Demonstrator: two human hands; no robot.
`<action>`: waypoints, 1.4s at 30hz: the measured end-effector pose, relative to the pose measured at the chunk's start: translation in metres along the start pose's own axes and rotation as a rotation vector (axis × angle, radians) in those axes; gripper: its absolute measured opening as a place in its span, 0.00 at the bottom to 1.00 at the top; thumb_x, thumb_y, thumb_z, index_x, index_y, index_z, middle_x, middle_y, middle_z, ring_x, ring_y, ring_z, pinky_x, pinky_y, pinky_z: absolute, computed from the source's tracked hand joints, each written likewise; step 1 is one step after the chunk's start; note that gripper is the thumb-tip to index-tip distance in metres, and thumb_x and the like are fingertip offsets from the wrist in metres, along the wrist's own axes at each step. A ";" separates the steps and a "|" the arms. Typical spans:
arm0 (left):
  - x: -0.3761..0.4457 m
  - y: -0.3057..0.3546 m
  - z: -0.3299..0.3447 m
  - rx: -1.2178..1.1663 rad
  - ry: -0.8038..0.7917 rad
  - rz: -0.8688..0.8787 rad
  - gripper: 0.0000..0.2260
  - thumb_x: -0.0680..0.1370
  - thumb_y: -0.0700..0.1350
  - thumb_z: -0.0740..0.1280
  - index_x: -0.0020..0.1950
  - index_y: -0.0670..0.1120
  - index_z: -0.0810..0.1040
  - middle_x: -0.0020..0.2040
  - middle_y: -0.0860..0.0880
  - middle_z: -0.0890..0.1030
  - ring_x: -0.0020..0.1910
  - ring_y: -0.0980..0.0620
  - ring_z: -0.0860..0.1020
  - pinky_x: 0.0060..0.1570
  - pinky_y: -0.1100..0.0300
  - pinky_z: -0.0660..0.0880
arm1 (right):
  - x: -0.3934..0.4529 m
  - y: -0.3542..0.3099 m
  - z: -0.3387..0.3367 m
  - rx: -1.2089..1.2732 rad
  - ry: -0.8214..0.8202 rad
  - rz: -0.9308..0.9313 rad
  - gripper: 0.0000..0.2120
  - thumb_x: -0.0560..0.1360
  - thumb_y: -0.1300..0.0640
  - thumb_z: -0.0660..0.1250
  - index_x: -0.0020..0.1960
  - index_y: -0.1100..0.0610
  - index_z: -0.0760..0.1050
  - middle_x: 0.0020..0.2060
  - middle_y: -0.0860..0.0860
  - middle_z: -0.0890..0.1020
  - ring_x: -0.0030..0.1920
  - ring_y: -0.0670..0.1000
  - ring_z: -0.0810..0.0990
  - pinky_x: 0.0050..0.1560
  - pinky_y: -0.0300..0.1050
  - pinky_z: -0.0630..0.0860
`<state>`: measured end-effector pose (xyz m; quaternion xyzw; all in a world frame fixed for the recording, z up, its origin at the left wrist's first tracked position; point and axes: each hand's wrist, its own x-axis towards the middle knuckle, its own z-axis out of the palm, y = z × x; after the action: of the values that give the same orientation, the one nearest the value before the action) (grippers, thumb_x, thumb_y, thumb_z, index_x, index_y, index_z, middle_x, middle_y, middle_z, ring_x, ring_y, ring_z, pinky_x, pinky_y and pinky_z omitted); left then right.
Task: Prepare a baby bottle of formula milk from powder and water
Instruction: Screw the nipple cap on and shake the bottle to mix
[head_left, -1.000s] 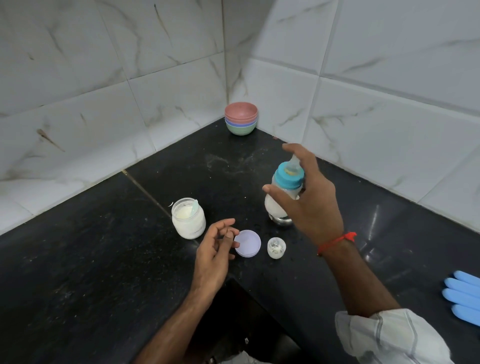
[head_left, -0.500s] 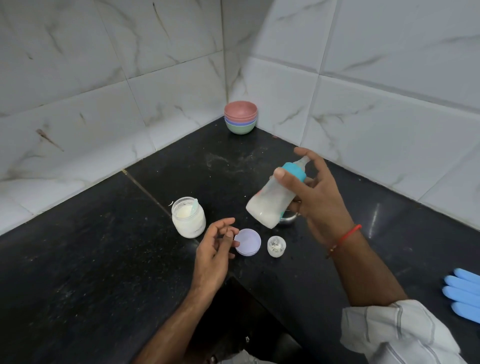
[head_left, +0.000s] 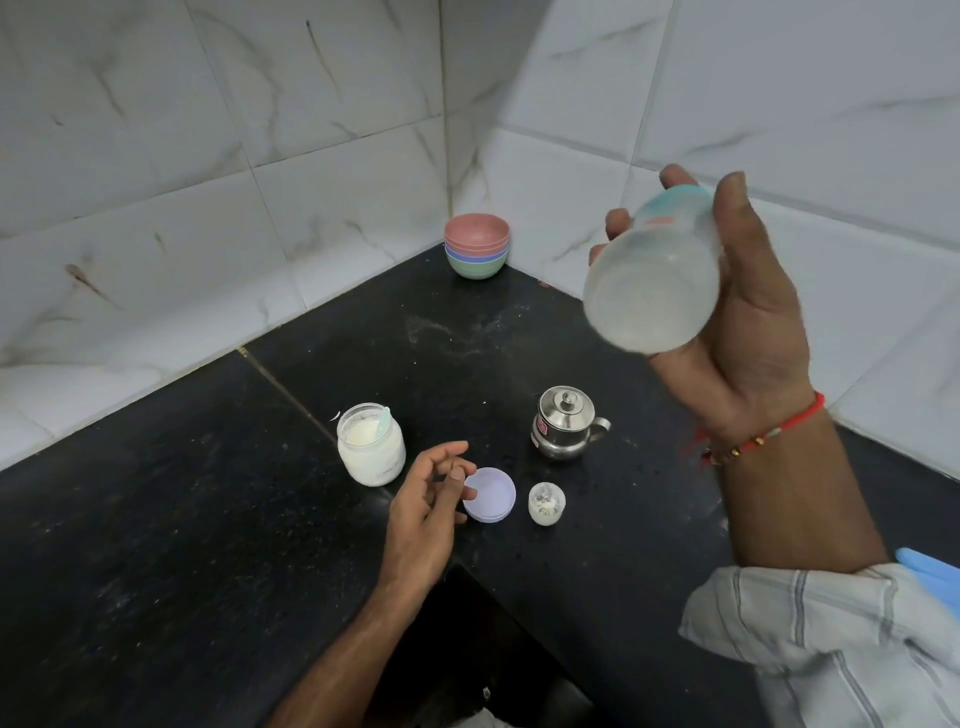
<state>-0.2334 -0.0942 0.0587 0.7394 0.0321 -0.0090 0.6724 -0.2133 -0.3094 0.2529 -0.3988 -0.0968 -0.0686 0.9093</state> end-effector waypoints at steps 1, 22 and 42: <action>0.000 0.000 0.000 -0.002 0.001 0.000 0.11 0.84 0.41 0.63 0.61 0.55 0.79 0.50 0.56 0.85 0.49 0.50 0.85 0.49 0.47 0.81 | -0.002 0.002 0.000 -0.124 -0.036 -0.036 0.28 0.73 0.49 0.74 0.69 0.53 0.70 0.57 0.62 0.77 0.55 0.58 0.82 0.61 0.58 0.79; 0.001 0.000 0.001 0.033 0.001 -0.031 0.11 0.84 0.42 0.63 0.61 0.56 0.79 0.50 0.60 0.84 0.47 0.55 0.84 0.50 0.44 0.82 | -0.009 0.085 -0.064 -1.079 0.057 -0.062 0.33 0.72 0.53 0.80 0.70 0.42 0.66 0.58 0.55 0.82 0.56 0.55 0.83 0.60 0.55 0.82; 0.005 -0.002 -0.002 0.039 0.012 -0.044 0.12 0.84 0.41 0.62 0.63 0.56 0.79 0.51 0.58 0.84 0.48 0.55 0.85 0.50 0.46 0.82 | -0.027 0.112 -0.061 -1.069 0.162 -0.317 0.34 0.73 0.56 0.78 0.71 0.43 0.64 0.61 0.53 0.80 0.59 0.49 0.83 0.61 0.53 0.82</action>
<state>-0.2290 -0.0919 0.0566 0.7514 0.0521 -0.0199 0.6575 -0.2094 -0.2779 0.1268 -0.7781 -0.0373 -0.2744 0.5637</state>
